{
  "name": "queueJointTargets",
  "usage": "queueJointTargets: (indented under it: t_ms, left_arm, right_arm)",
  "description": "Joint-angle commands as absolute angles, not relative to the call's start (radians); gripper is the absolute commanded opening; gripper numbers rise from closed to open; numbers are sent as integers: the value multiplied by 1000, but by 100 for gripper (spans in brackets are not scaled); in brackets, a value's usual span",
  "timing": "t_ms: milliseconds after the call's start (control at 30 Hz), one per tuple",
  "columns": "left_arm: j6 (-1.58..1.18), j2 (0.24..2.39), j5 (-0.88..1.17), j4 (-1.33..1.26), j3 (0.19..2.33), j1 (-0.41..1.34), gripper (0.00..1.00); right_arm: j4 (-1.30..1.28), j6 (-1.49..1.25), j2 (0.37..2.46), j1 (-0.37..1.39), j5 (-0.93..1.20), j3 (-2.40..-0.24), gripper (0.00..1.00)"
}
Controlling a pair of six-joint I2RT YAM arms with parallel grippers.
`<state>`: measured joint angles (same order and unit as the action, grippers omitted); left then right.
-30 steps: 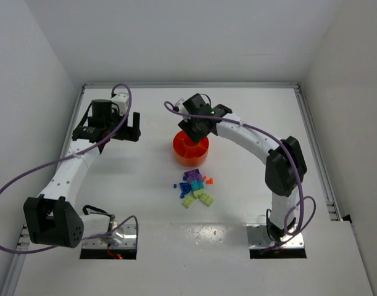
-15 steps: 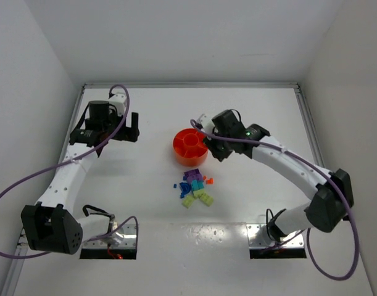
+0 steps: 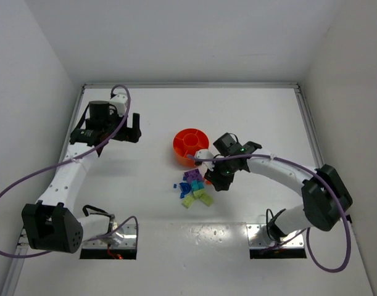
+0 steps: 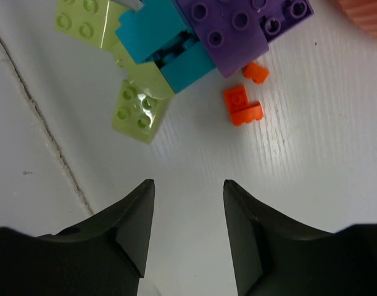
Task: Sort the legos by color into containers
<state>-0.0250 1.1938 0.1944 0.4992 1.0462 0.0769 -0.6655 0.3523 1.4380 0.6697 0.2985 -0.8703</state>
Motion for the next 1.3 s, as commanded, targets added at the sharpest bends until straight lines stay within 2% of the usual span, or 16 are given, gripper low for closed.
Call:
queueJointTargets:
  t_ms: [0,200,400,633,933,1267]
  left_arm:
    - [-8,1192,215,471,1055,64,100]
    - [-17,1192,163,471,1055,64,100]
    - [-17,1192,143,471,1055,64,100]
    - [-17,1192,143,471,1055,64,100]
    - [-17,1173,133,462,1037,64,100]
    - [-17,1173,133,462,1037,55,100]
  right_arm:
    - [-554,449,1450,670,407,-858,50]
    - [-519,186,1620,689,258,-959,38]
    - [-448,-6,1609,680,187,-884,38]
    - [-427,-25,1637,679,143,-873,39]
    - [-437,-55,1701,680,140,-902,49]
    - [-448,-77,1773,689,140,-976,49]
